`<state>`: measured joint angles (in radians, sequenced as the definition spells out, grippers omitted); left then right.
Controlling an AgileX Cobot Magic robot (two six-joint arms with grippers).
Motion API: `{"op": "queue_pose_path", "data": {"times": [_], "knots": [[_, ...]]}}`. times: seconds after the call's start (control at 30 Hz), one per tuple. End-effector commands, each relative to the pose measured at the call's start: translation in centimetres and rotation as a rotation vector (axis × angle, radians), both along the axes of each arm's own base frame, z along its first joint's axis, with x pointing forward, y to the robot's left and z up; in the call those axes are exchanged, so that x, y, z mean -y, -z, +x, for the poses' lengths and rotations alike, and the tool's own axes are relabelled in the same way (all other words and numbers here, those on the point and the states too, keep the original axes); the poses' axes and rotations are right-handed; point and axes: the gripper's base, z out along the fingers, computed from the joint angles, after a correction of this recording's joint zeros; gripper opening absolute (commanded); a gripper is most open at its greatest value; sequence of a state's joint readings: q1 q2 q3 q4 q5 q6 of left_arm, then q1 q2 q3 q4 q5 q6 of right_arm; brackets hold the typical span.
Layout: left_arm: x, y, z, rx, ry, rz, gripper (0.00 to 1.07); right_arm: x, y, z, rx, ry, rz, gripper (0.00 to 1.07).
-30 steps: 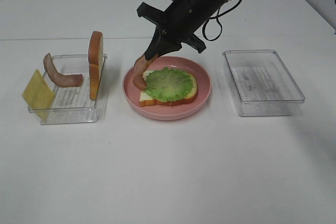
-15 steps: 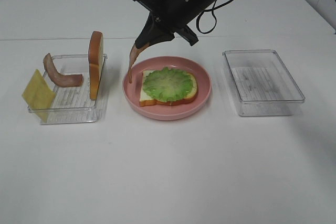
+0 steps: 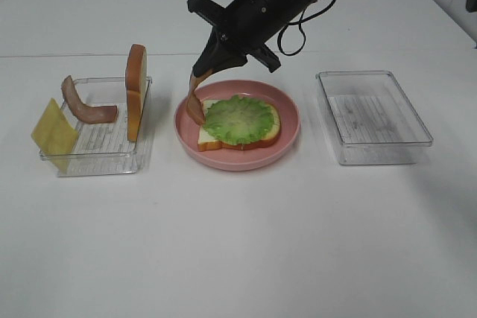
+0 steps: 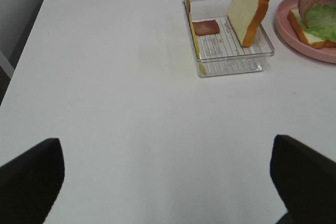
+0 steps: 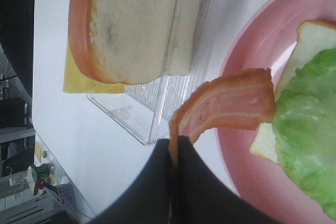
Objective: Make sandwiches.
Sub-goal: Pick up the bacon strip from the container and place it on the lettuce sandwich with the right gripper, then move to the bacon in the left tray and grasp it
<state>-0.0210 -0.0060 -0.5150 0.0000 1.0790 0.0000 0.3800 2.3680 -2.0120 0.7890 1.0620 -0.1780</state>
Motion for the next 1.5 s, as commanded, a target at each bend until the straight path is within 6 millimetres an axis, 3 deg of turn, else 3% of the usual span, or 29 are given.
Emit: {"op": "queue_pose_path", "data": {"times": [0.03,0.33,1.0,1.07,1.1,1.13,1.17,1.2,1.23,1.27,1.3,1.33,1.5], "knots": [[0.0,-0.1,-0.3,0.022,-0.002,-0.005,1.02,0.0,0.2,0.1,0.031,-0.021,-0.015,0.00],[0.0,-0.1,-0.3,0.022,-0.002,-0.005,1.02,2.7,1.6,0.8,0.069,0.001,-0.301,0.00],[0.0,-0.1,-0.3,0.022,-0.002,-0.005,1.02,3.8,2.1,0.9,0.087,0.005,-0.446,0.01],[0.0,-0.1,-0.3,0.022,-0.002,-0.005,1.02,3.8,2.1,0.9,0.087,0.005,-0.446,0.07],[0.0,-0.1,-0.3,0.022,-0.002,-0.005,1.02,3.8,2.1,0.9,0.086,0.004,-0.446,0.23],[0.0,-0.1,-0.3,0.022,-0.002,-0.005,1.02,3.8,2.1,0.9,0.086,0.004,-0.446,0.23],[0.0,-0.1,-0.3,0.022,-0.002,-0.005,1.02,3.8,2.1,0.8,0.081,0.001,-0.447,0.47],[0.0,-0.1,-0.3,0.022,-0.002,-0.005,1.02,3.8,2.1,0.8,0.075,-0.002,-0.449,0.62],[0.0,-0.1,-0.3,0.022,-0.002,-0.005,1.02,3.8,2.1,0.8,0.075,-0.002,-0.449,0.62],[0.0,-0.1,-0.3,0.022,-0.002,-0.005,1.02,3.9,1.8,0.6,0.068,-0.008,-0.451,0.86],[0.0,-0.1,-0.3,0.022,-0.002,-0.005,1.02,3.9,1.8,0.6,0.068,-0.008,-0.451,0.86],[0.0,-0.1,-0.3,0.022,-0.002,-0.005,1.02,3.9,1.1,0.5,0.078,-0.012,-0.447,0.98],[0.0,-0.1,-0.3,0.022,-0.002,-0.005,1.02,4.2,-1.3,0.2,0.130,-0.001,-0.453,0.99]]}}
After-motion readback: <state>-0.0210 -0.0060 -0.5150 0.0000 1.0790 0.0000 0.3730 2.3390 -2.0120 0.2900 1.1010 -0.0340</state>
